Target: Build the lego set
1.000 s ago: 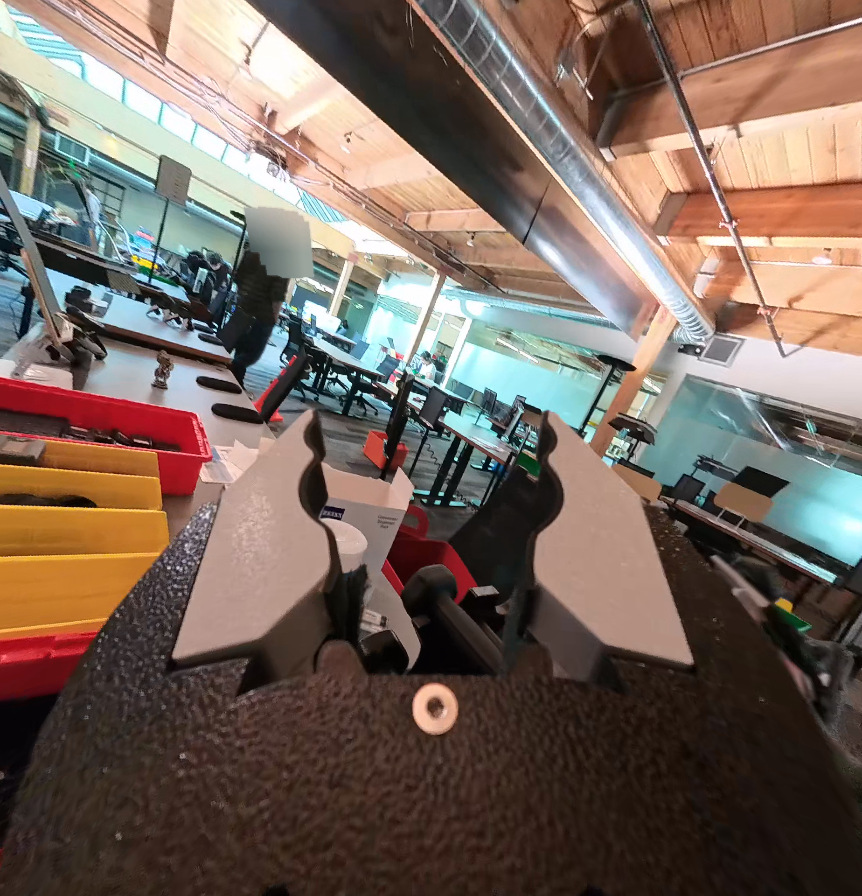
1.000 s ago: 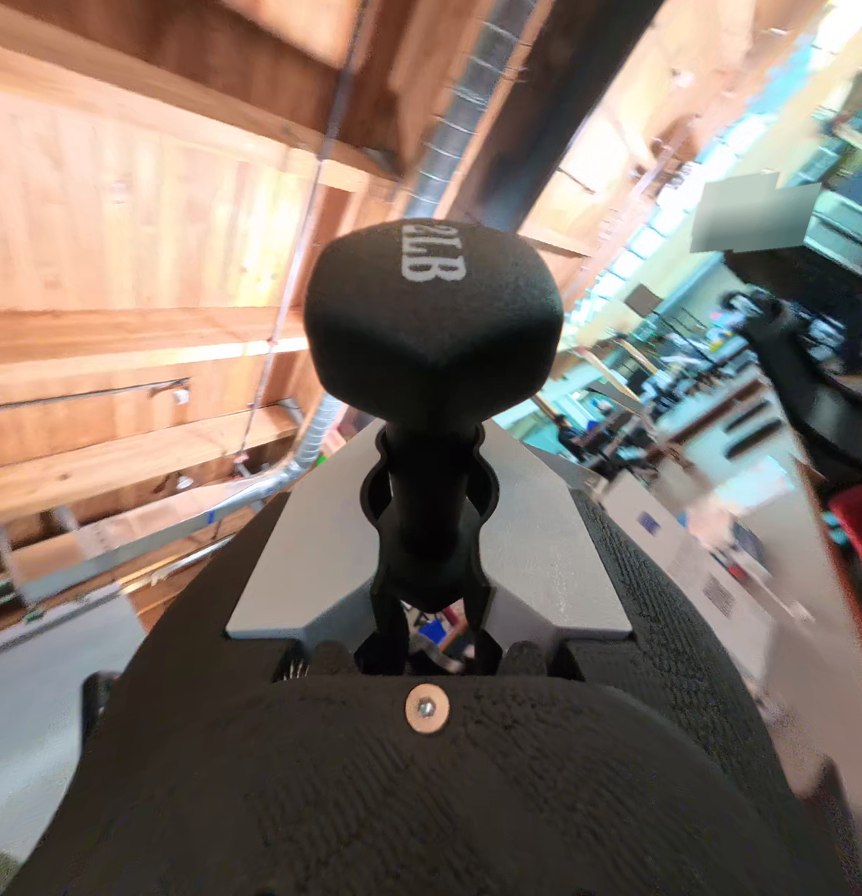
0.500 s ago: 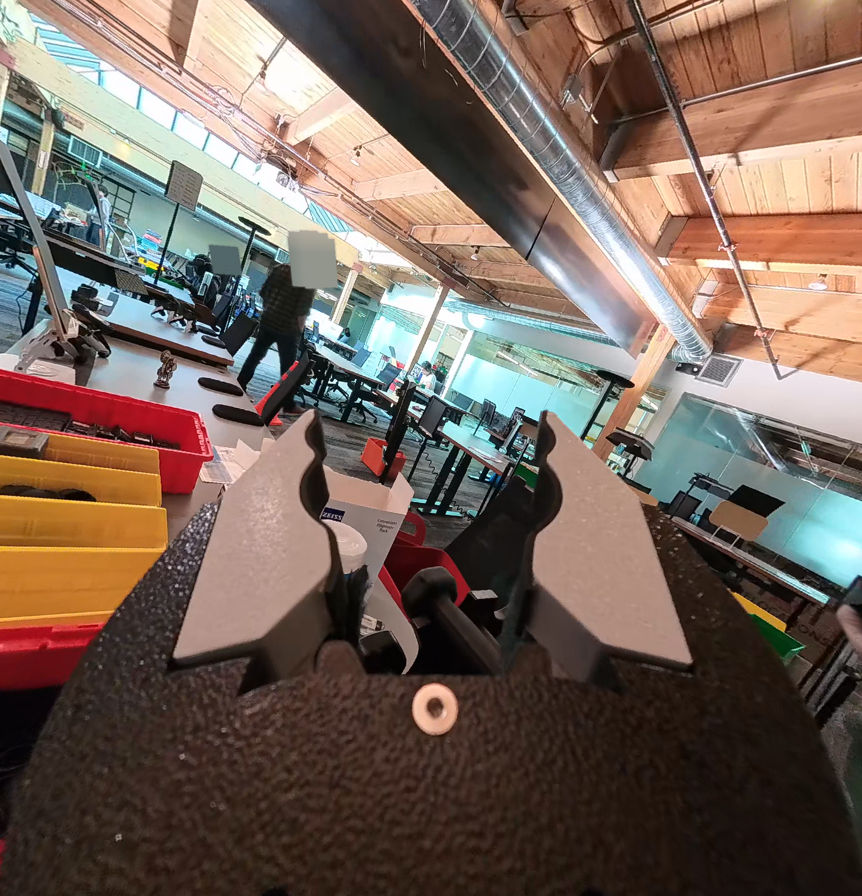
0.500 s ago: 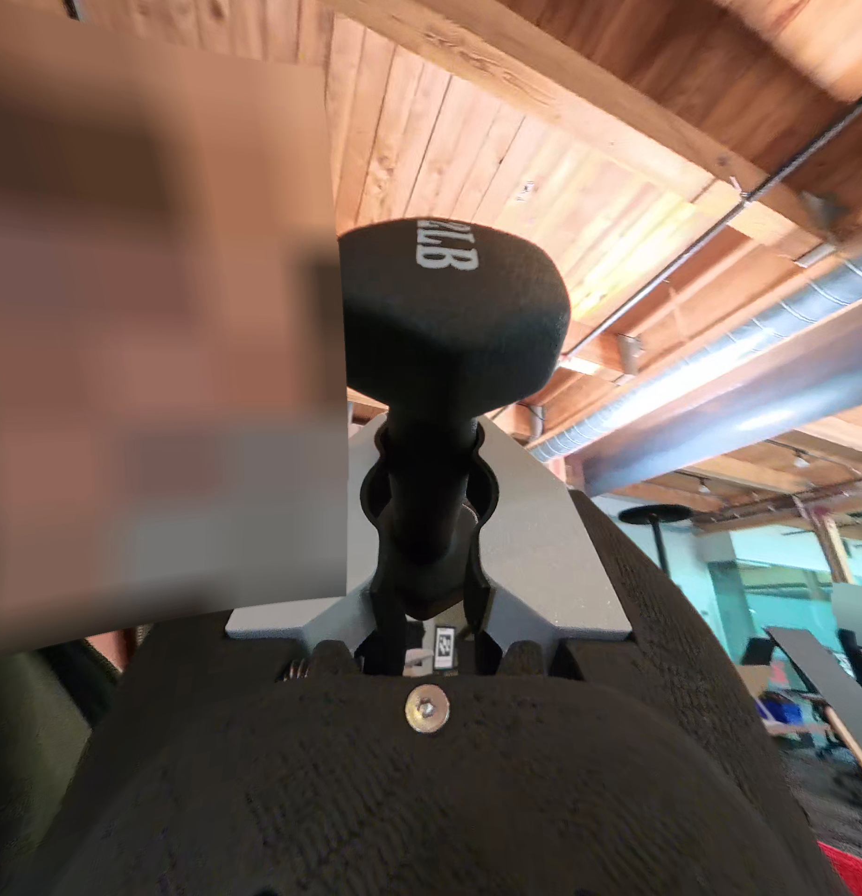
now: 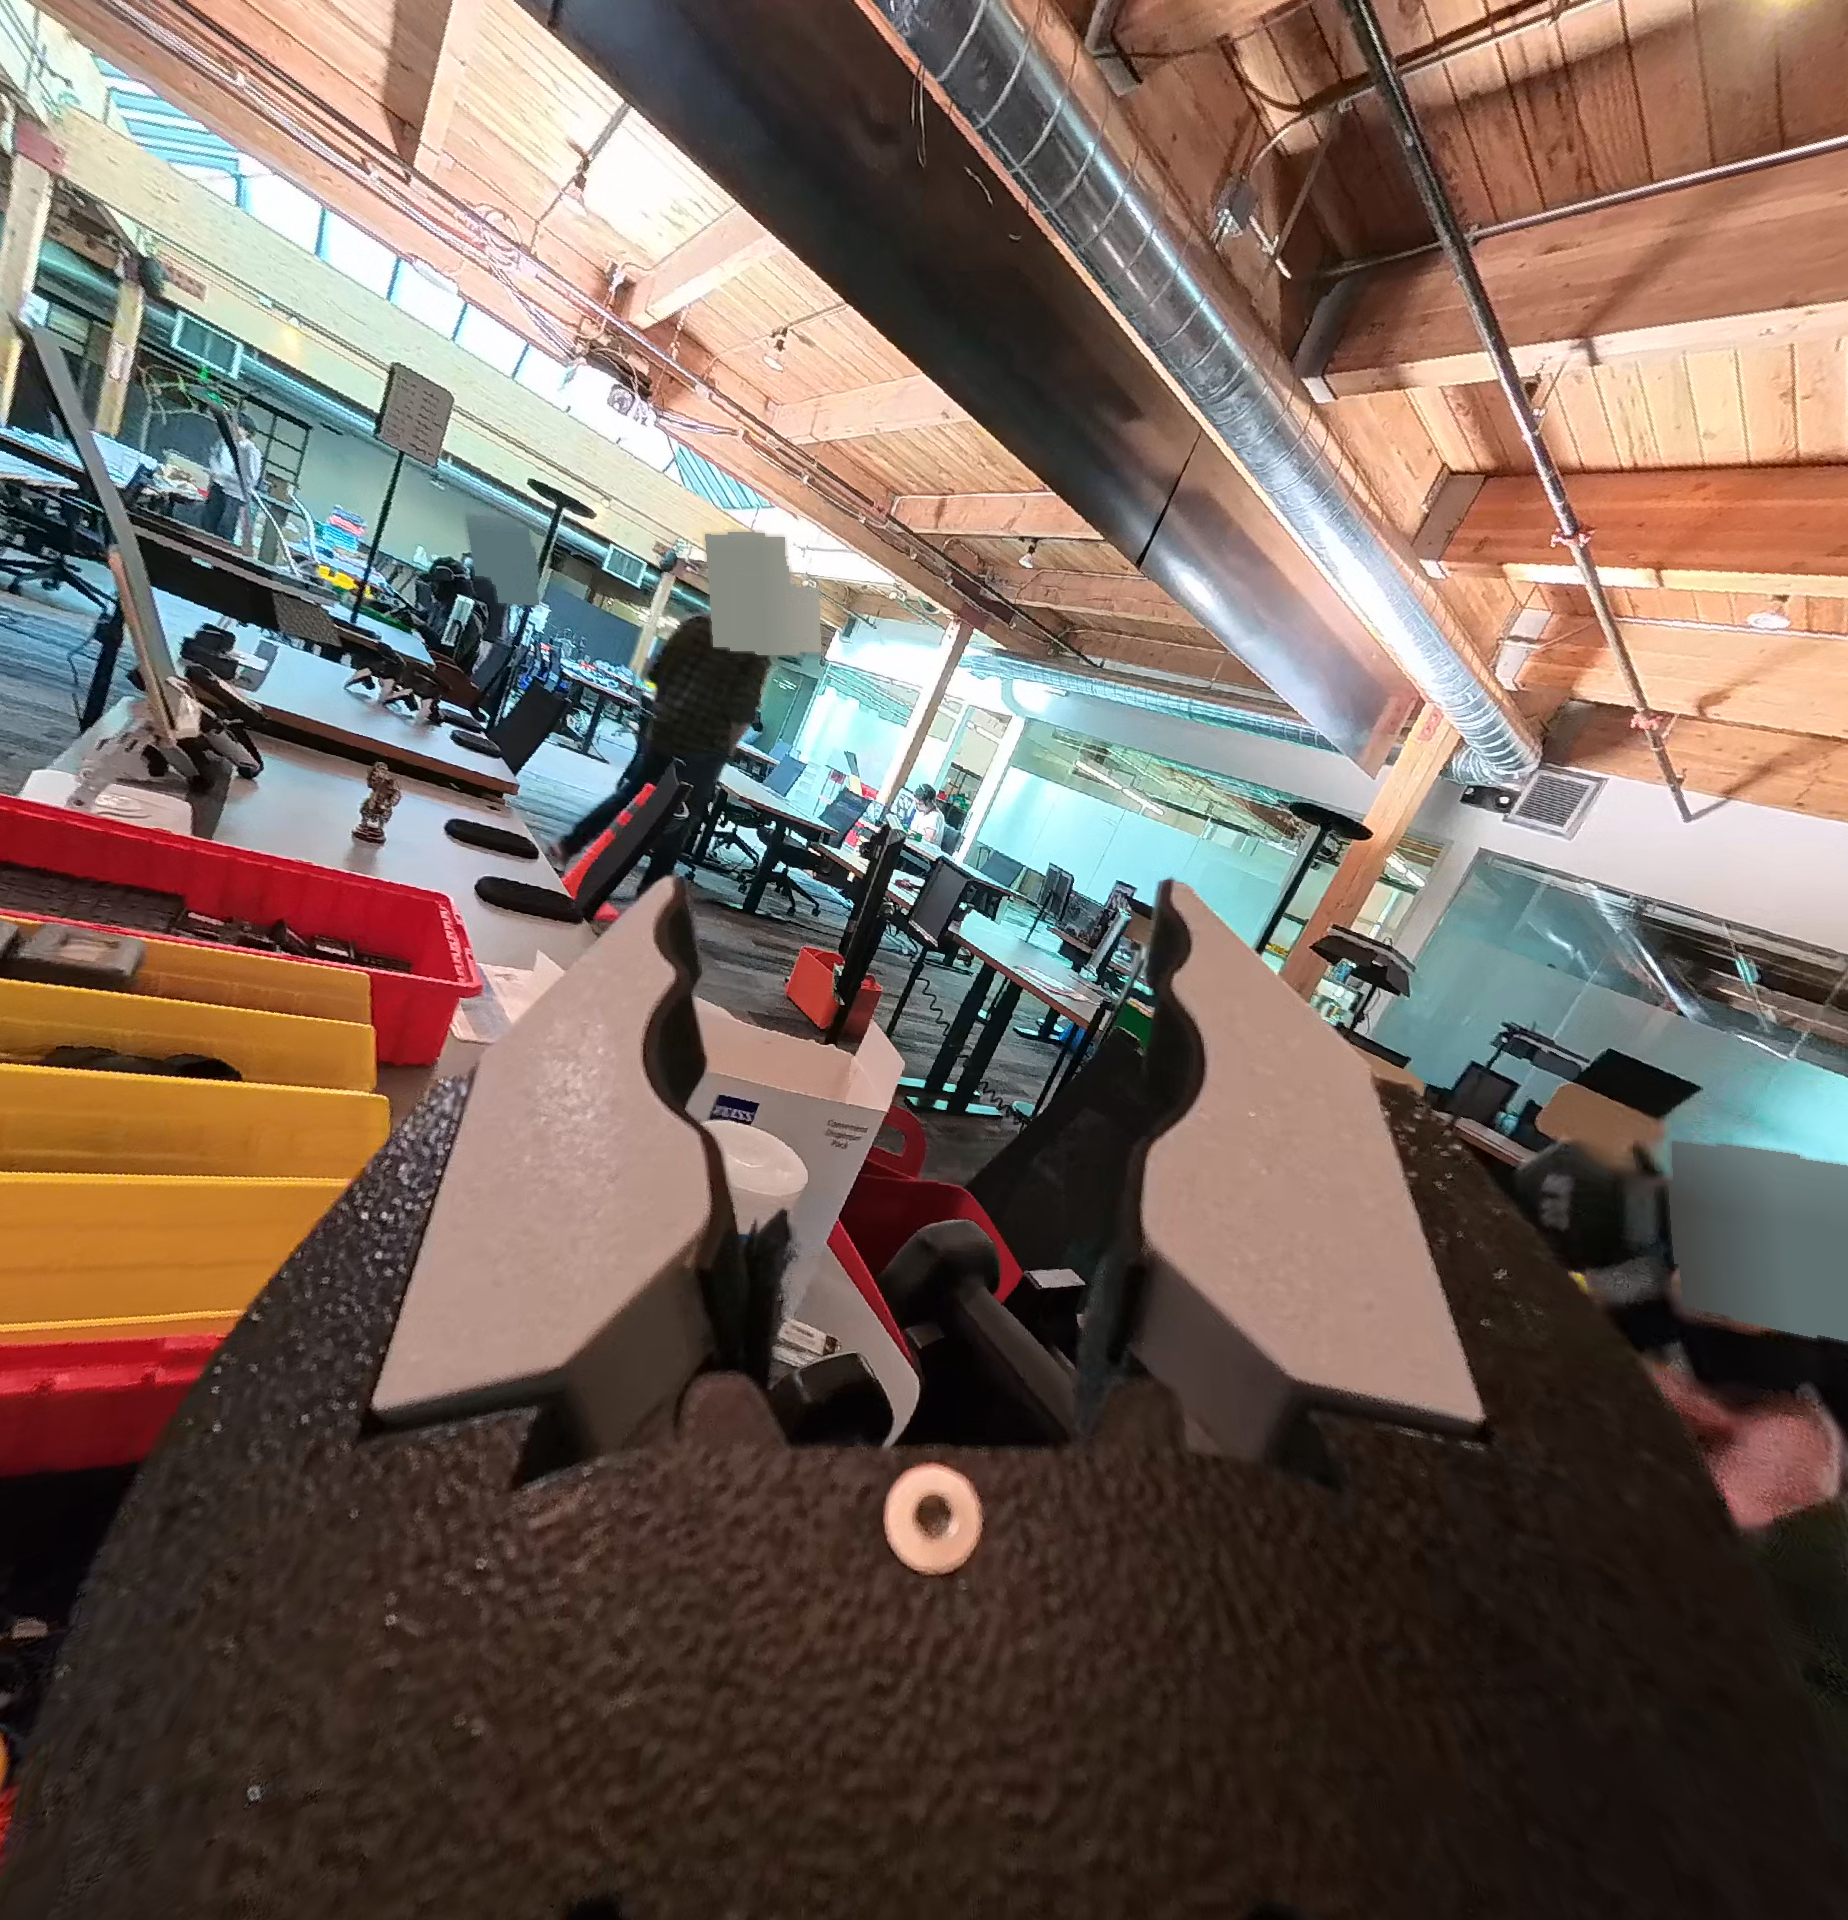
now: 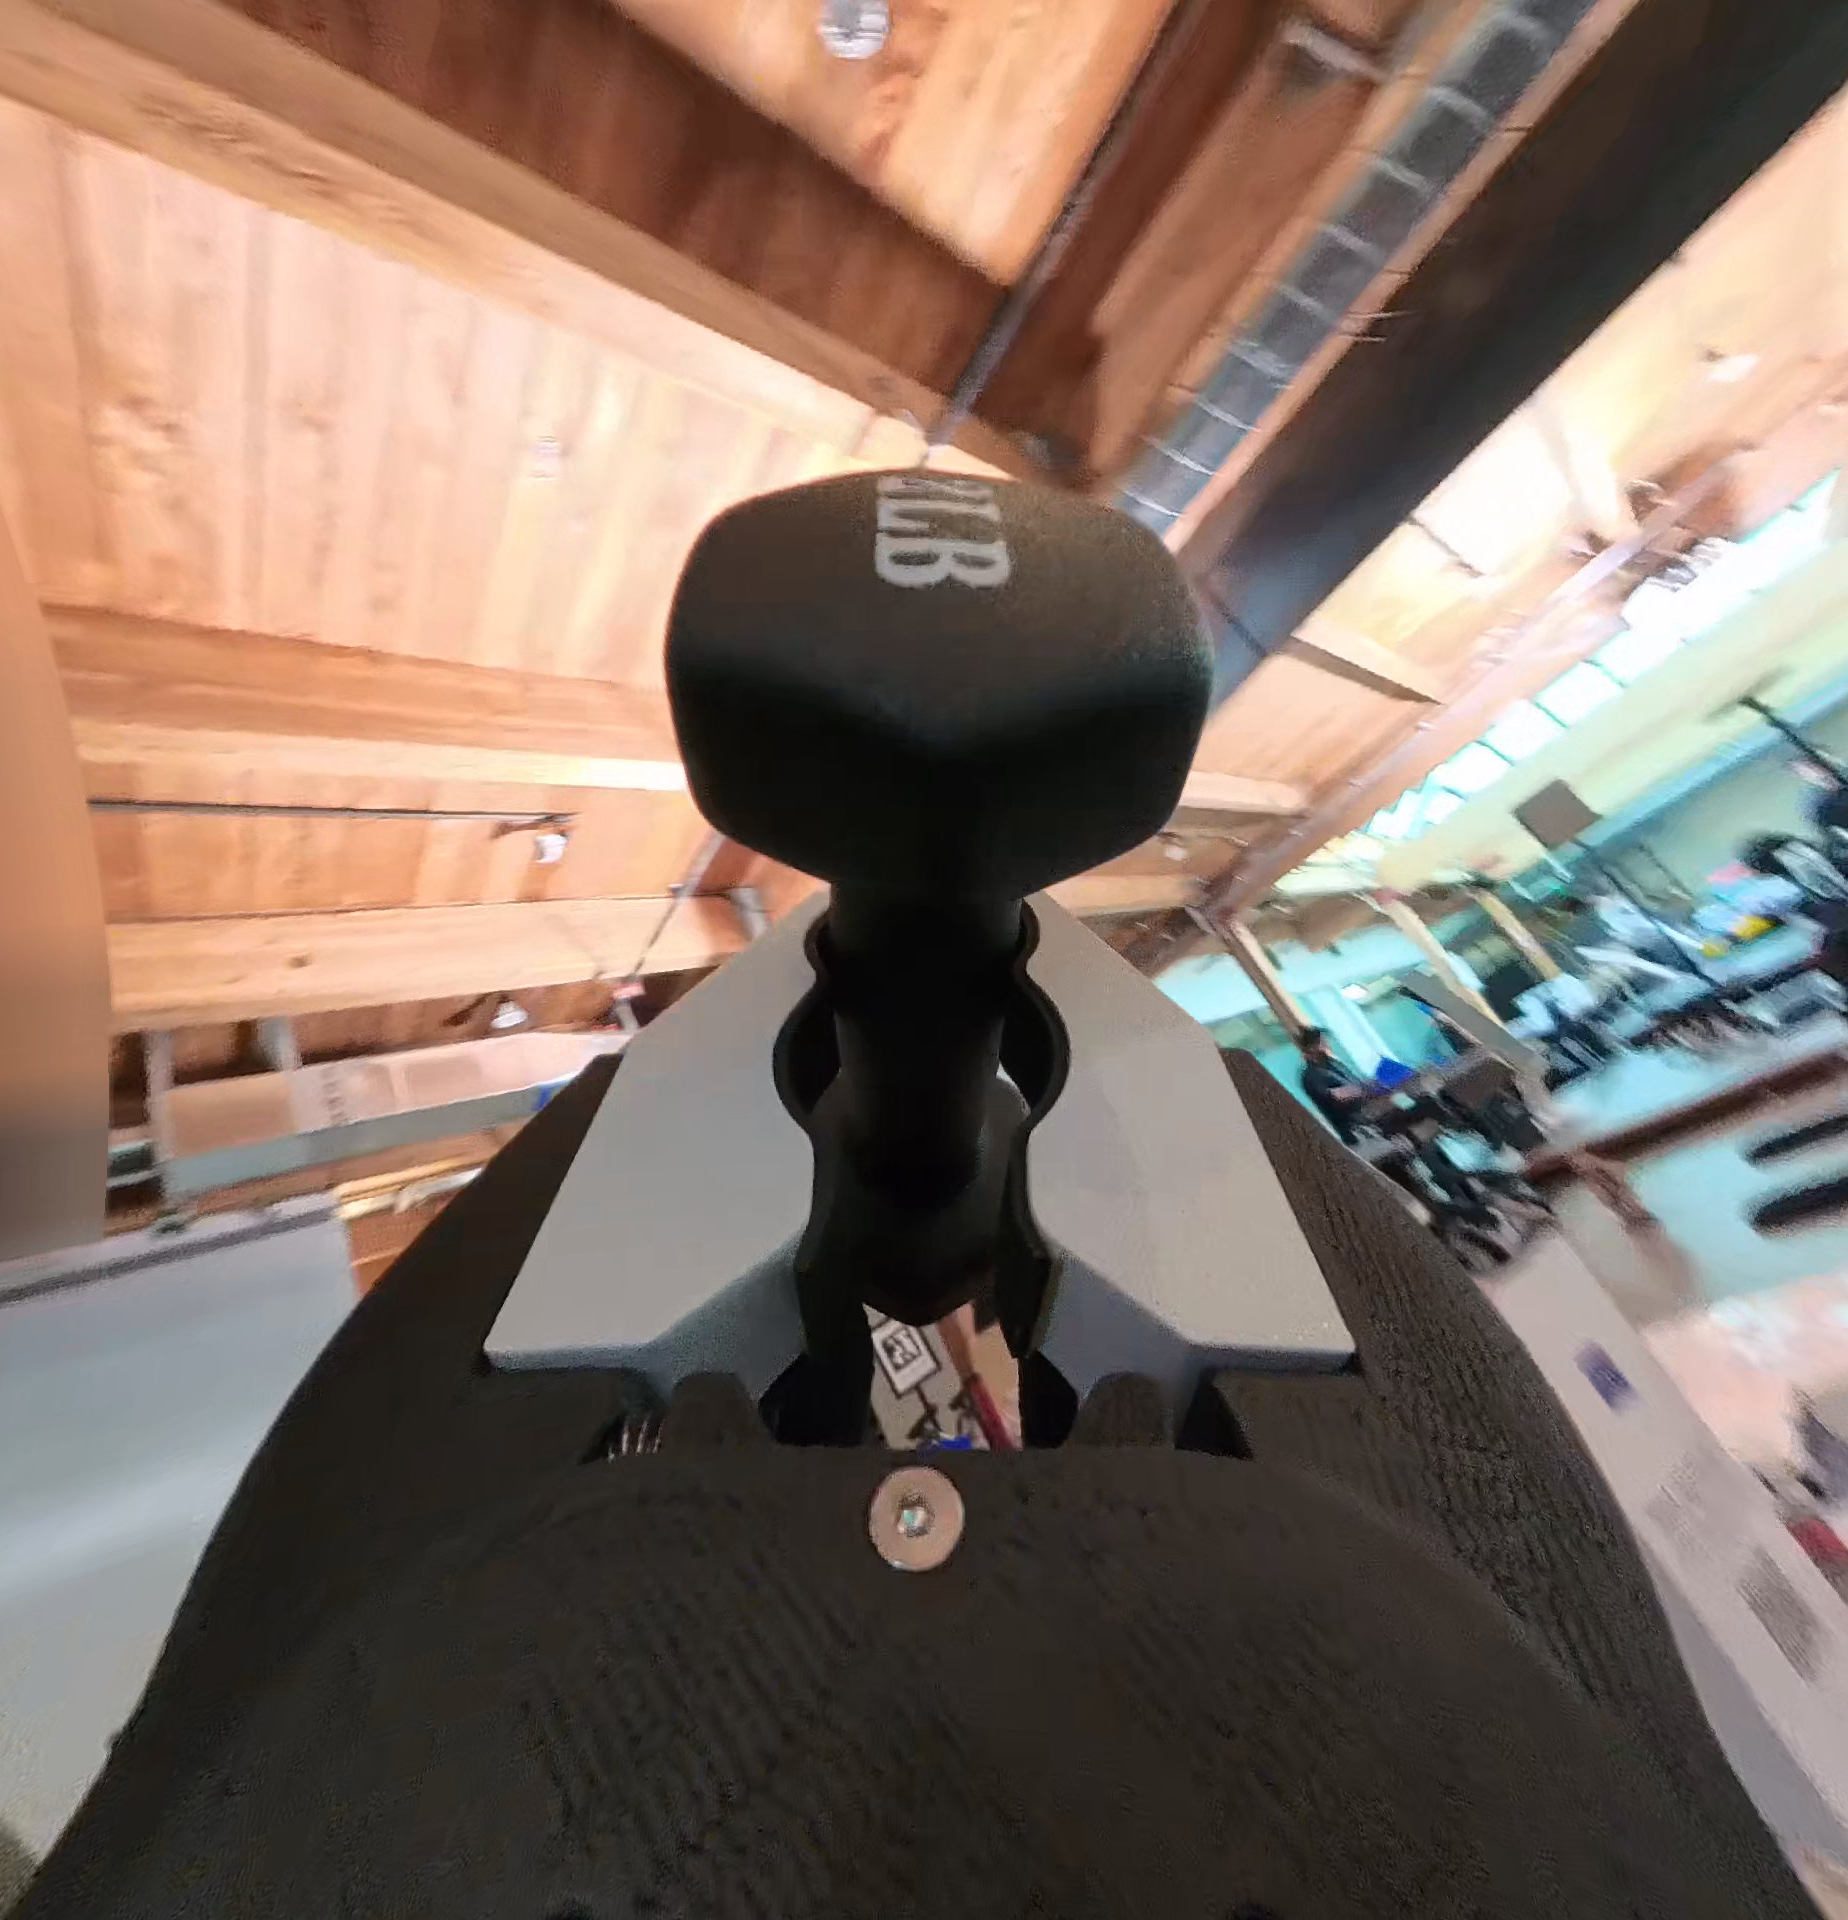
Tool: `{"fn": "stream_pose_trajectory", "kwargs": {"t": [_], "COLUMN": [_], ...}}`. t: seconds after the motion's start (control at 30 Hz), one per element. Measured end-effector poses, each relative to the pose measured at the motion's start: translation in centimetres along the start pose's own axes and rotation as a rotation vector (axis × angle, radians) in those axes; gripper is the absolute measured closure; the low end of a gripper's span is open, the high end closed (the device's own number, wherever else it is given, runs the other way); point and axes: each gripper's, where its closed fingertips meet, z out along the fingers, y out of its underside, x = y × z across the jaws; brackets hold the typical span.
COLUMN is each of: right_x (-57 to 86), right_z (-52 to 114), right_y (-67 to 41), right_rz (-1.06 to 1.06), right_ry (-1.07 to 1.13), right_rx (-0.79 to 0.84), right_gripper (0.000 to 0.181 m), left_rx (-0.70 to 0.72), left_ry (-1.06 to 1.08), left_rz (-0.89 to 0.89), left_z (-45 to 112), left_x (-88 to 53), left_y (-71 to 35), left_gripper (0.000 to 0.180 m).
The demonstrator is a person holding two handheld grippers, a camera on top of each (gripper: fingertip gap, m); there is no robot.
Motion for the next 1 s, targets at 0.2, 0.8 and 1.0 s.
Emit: {"fn": "stream_pose_trajectory", "kwargs": {"t": [0.2, 0.8, 1.0], "right_x": [9.4, 6.0, -6.6], "right_z": [-6.9, -5.0, 1.0], "right_y": [2.0, -2.9, -6.1], "right_rz": [0.083, 0.025, -0.083], "right_ry": [0.259, 0.168, -0.223], "right_rx": [-0.022, 0.061, 0.079], "right_gripper": [0.155, 0.155, 0.154], "left_rx": [0.126, 0.31, 0.308], "left_ry": [-0.027, -0.103, -0.097], "left_rz": [0.01, 0.07, 0.052], "left_z": [-1.7, -5.0, -4.6], "left_x": [-0.8, -1.4, -1.1], "left_y": [-3.1, -7.8, -7.2], "left_gripper": [0.095, 0.101, 0.101]}}
